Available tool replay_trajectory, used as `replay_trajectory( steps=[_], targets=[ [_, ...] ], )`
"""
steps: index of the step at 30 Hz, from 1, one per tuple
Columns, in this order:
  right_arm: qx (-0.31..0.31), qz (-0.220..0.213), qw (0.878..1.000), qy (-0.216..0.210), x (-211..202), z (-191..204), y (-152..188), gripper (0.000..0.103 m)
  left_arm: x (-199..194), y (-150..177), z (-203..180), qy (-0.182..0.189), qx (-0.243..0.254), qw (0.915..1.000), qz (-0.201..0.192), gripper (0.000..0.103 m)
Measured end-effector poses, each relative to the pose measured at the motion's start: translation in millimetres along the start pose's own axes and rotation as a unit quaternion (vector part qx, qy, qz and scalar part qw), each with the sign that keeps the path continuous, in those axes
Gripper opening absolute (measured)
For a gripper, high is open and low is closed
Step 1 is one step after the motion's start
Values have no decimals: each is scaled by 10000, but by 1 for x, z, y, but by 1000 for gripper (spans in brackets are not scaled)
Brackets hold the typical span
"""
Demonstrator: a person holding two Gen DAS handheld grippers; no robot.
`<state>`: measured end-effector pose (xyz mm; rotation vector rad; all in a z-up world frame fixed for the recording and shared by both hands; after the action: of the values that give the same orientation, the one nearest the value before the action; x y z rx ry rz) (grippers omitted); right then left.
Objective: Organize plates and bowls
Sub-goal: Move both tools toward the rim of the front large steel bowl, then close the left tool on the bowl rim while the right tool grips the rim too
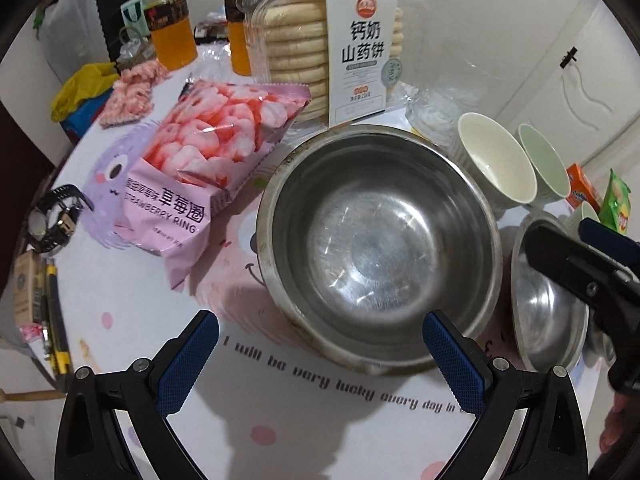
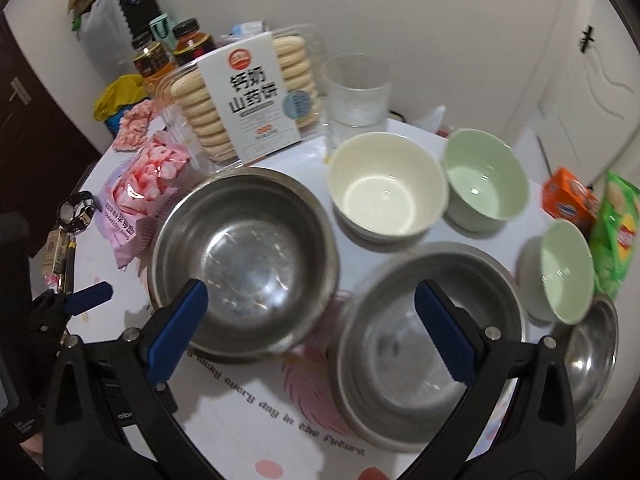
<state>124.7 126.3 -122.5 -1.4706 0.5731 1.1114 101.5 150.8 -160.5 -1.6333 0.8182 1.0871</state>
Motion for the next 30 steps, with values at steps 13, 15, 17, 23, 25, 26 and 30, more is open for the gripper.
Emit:
replay_trajectory(
  steps=[13,15,17,23,25,26,30],
  targets=[
    [181,550,9975,-399,48,-5,-5,83,36,-16,5,241,-276,9985,416,102],
    [173,596,9972,-416,52,-5,-5,83,41,-19,6,264,-308,9981,455,102],
    [158,637,9970,-400,56,-7,-5,83,45,-22,6,272,-329,9978,500,101],
    [180,779,9957,-478,69,-8,-6,81,67,-26,2,347,-433,9960,695,95],
    [200,823,9951,-519,72,-9,-6,76,73,-28,1,334,-457,9956,746,94],
    [230,857,9946,-541,74,-11,-6,73,76,-28,0,329,-455,9955,765,93],
    [361,946,9932,-574,81,-14,-4,70,85,-31,-2,320,-453,9953,792,89]
  ],
)
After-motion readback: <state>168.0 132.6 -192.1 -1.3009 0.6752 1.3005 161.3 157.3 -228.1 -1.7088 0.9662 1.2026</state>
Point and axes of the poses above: each gripper's, at about its wrist camera, not at the fingertips, and x roughly the way its jaws point, z to its left, y to its underside, the point moved 4 cm from there along x, roughly the way its jaws point, and after that the axes turned 3 degrees about -z, right-handed, at the moved point
